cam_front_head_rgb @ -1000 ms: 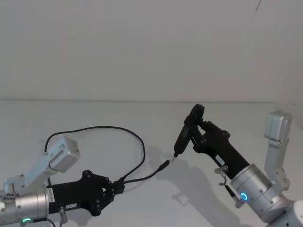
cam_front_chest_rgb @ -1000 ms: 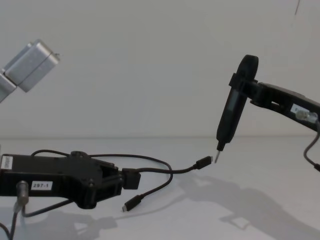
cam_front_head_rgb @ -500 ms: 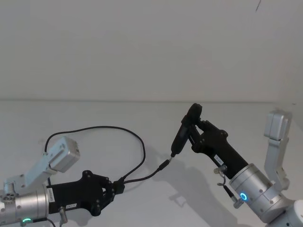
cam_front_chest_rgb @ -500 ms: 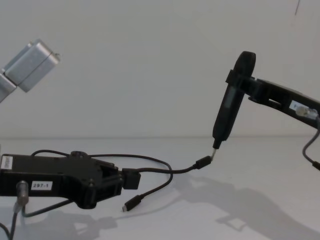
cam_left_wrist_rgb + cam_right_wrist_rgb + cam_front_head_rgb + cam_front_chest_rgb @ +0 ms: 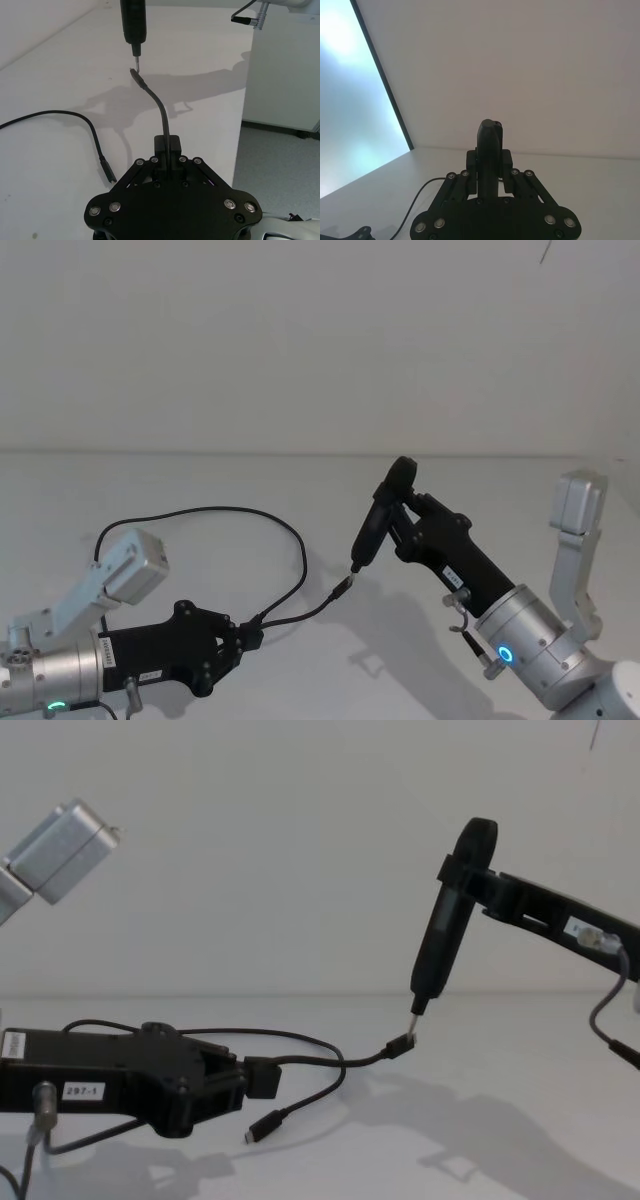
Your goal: Pick up the data cable with the one hand.
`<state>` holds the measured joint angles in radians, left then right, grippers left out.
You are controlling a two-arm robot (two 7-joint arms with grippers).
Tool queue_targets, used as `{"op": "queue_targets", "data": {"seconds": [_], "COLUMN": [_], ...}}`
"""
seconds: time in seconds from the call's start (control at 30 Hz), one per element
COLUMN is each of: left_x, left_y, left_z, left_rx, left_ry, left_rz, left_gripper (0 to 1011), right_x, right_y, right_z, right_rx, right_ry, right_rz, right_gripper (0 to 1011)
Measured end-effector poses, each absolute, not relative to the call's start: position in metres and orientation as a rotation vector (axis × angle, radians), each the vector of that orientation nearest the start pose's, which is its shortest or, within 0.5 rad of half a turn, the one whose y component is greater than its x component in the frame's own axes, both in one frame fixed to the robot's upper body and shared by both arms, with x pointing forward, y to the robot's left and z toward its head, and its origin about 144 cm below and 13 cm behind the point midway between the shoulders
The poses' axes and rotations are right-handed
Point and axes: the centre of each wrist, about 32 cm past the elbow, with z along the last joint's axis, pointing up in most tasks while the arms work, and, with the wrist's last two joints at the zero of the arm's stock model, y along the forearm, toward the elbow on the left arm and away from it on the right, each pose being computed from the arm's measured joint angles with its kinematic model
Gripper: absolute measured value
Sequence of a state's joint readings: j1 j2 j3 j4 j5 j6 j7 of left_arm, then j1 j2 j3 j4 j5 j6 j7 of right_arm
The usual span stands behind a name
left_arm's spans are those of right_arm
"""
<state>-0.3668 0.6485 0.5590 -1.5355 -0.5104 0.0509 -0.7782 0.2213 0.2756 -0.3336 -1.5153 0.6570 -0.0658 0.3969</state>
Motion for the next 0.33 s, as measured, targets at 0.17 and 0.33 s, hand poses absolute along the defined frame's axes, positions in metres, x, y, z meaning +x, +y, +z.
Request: {"op": "queue_targets", "data": {"seconds": [0.17, 0.33], "left_x": [0.517, 0.517], "left_y": [0.2764, 0.2764], "left_z": [1.2116, 1.2116], "left_rx": [0.225, 0.225], "left_ry": [-0.067, -0.067], "left_rz": [0.381, 0.381], "left_gripper": [39, 39], "right_x": [0.5066, 0.5067], "right_y": [-0.2092, -0.2086], "right_z": [1.1838, 1.1837], "right_rx": [0.345, 0.346], "right_ry": [0.128, 0.129], "right_rz": [-0.855, -0.853], "right_gripper": [279, 279]}}
